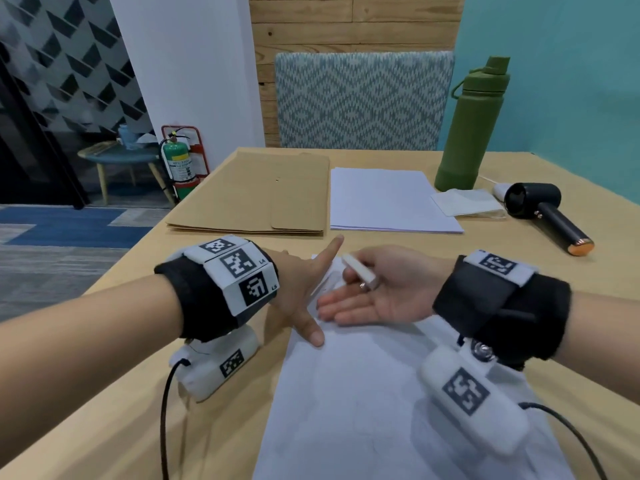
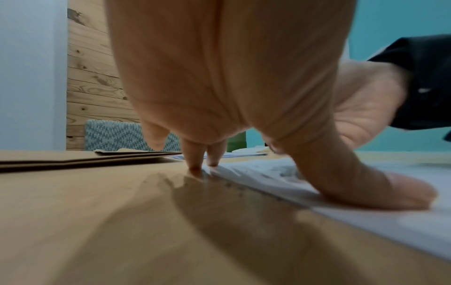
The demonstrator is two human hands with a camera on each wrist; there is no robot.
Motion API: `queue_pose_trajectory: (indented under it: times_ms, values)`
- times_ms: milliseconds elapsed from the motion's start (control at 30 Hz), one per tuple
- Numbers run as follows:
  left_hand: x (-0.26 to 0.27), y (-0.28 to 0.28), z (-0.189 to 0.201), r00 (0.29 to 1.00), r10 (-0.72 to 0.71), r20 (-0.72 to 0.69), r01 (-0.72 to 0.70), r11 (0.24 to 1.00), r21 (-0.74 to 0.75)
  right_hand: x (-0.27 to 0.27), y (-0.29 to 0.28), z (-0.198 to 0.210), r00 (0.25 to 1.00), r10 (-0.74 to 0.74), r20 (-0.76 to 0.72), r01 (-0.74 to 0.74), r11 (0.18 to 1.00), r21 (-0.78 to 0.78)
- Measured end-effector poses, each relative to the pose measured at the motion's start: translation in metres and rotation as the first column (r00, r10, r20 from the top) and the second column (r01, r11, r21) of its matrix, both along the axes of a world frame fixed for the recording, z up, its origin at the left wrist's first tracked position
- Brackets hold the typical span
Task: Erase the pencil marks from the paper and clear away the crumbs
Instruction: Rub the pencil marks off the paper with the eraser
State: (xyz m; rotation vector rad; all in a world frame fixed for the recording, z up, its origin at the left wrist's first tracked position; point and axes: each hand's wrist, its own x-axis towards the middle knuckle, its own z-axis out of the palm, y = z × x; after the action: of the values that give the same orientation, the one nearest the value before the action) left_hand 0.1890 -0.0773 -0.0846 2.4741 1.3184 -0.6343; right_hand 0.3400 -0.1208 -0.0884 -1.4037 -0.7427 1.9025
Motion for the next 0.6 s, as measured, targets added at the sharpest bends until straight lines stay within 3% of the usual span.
queue_pose_trajectory:
  times_ms: [67,167,200,267,333,400,433,500,600]
  values:
    - [-0.001,0.000,0.001,0.998,0.006,0.061,-0.004,1.000,-0.030,-0.004,0.007,-0.003,0.996,-0.067,0.052,0.066,0.997,0.029]
    - [-0.002,-0.002,0.003,0.995,0.006,0.096,0.000,0.998,-0.060,0.009,0.027,0.007,0.892,-0.450,0.050,0.434,0.881,0.190]
    - [-0.002,-0.003,0.003,0.995,0.007,0.099,-0.001,0.998,-0.063,0.013,0.030,0.012,0.866,-0.500,0.009,0.489,0.849,0.200]
    - [-0.003,-0.002,0.002,0.996,0.012,0.094,-0.008,0.999,-0.046,0.012,0.024,0.017,0.911,-0.410,-0.036,0.410,0.898,0.158]
    - [-0.003,-0.001,0.000,0.993,0.020,0.116,-0.016,0.999,-0.041,0.001,0.011,0.014,0.987,-0.162,-0.021,0.163,0.984,0.068]
    - [-0.002,-0.001,-0.001,0.989,0.038,0.140,-0.032,0.998,-0.046,-0.011,0.005,0.004,0.999,0.033,0.012,-0.033,0.999,0.002]
    - [-0.002,-0.001,-0.001,0.989,0.038,0.141,-0.031,0.998,-0.050,-0.014,0.005,-0.001,0.999,0.037,0.020,-0.037,0.999,0.001]
    - [-0.003,-0.003,0.000,0.991,0.025,0.129,-0.018,0.998,-0.059,-0.011,0.015,-0.005,0.990,-0.138,0.030,0.136,0.988,0.068]
    - [-0.005,-0.005,0.002,0.995,0.015,0.095,-0.010,0.999,-0.049,0.009,0.035,0.001,0.894,-0.446,0.033,0.431,0.879,0.203]
